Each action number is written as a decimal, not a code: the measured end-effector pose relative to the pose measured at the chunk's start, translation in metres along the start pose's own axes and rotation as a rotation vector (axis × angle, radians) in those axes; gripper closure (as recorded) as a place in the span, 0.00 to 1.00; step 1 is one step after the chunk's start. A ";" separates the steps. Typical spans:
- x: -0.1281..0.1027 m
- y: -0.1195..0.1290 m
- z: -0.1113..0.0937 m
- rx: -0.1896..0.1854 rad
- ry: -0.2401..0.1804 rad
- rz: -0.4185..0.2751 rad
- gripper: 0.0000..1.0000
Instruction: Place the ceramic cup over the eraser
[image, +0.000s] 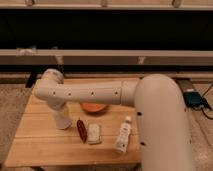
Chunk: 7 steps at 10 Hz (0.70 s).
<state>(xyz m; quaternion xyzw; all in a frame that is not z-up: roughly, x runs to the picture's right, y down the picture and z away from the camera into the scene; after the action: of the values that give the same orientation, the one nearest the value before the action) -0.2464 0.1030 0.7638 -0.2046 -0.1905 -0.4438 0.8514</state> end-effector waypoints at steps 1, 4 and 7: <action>0.007 -0.004 -0.009 -0.015 -0.013 -0.007 0.20; 0.024 -0.020 -0.028 -0.042 -0.038 -0.026 0.20; 0.043 -0.034 -0.056 -0.063 -0.116 -0.017 0.20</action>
<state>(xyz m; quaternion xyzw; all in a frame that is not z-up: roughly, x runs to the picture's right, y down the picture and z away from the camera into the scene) -0.2442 0.0270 0.7441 -0.2547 -0.2271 -0.4441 0.8284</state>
